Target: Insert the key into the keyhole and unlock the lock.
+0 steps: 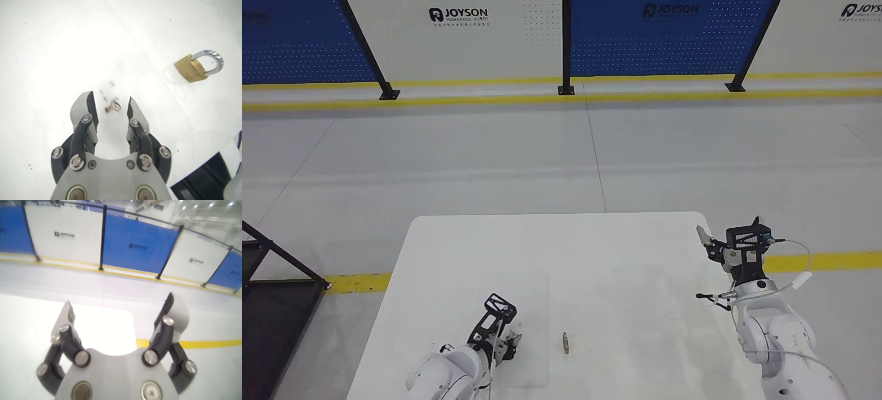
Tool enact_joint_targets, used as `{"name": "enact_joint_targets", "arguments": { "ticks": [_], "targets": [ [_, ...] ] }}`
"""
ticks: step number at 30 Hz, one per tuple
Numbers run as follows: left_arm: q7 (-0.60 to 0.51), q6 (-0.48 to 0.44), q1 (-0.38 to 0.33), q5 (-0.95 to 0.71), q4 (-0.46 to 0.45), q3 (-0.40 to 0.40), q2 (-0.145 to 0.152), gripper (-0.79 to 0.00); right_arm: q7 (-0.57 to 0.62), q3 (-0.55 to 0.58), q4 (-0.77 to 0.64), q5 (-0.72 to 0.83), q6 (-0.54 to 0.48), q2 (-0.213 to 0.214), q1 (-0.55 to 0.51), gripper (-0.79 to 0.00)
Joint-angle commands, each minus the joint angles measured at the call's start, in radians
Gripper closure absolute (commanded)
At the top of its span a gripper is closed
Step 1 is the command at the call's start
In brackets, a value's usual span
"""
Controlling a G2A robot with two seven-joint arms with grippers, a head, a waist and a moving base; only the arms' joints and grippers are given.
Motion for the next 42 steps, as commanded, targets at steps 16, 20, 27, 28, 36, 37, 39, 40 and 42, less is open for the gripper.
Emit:
{"name": "enact_joint_targets", "arguments": {
  "ticks": [16, 20, 27, 28, 36, 37, 39, 40, 42],
  "targets": [
    [0.018, 0.028, 0.010, 0.048, -0.015, 0.015, 0.004, -0.142, 0.000, 0.000, 0.000, 0.000, 0.000, 0.000, 0.000, -0.785],
    [0.017, 0.029, 0.007, 0.046, -0.012, 0.012, 0.005, -0.111, 0.000, 0.000, 0.000, 0.000, 0.000, 0.000, 0.000, -0.785],
    [0.019, 0.030, 0.004, 0.048, -0.010, 0.010, 0.007, 0.000, 0.000, 0.000, 0.000, 0.000, 0.000, 0.000, 0.000, -0.785],
    [0.020, 0.030, 0.005, 0.046, -0.011, 0.008, 0.007, 0.000, 0.000, 0.000, 0.000, 0.000, 0.000, 0.000, 0.000, -0.785],
    [0.055, 0.018, 0.030, 0.015, -0.056, -0.030, 0.013, 0.000, 0.000, 0.000, 0.000, 0.000, 0.000, 0.000, 0.000, -0.785],
    [0.064, 0.015, 0.036, 0.008, -0.067, -0.040, 0.014, 0.000, 0.000, 0.000, 0.000, 0.000, 0.000, 0.000, 0.000, -0.785],
    [0.079, 0.007, 0.052, -0.009, -0.085, -0.059, 0.017, 0.000, 0.000, 0.000, 0.000, 0.000, 0.000, 0.000, 0.000, -0.785],
    [0.091, 0.003, 0.059, -0.020, -0.097, -0.068, 0.018, 0.000, 0.000, 0.000, 0.000, 0.000, 0.000, 0.000, 0.000, -0.785],
    [0.114, -0.007, 0.075, -0.034, -0.111, -0.086, 0.020, 0.000, 0.000, 0.000, 0.000, 0.000, 0.000, 0.000, 0.000, -0.785]
  ]
}}
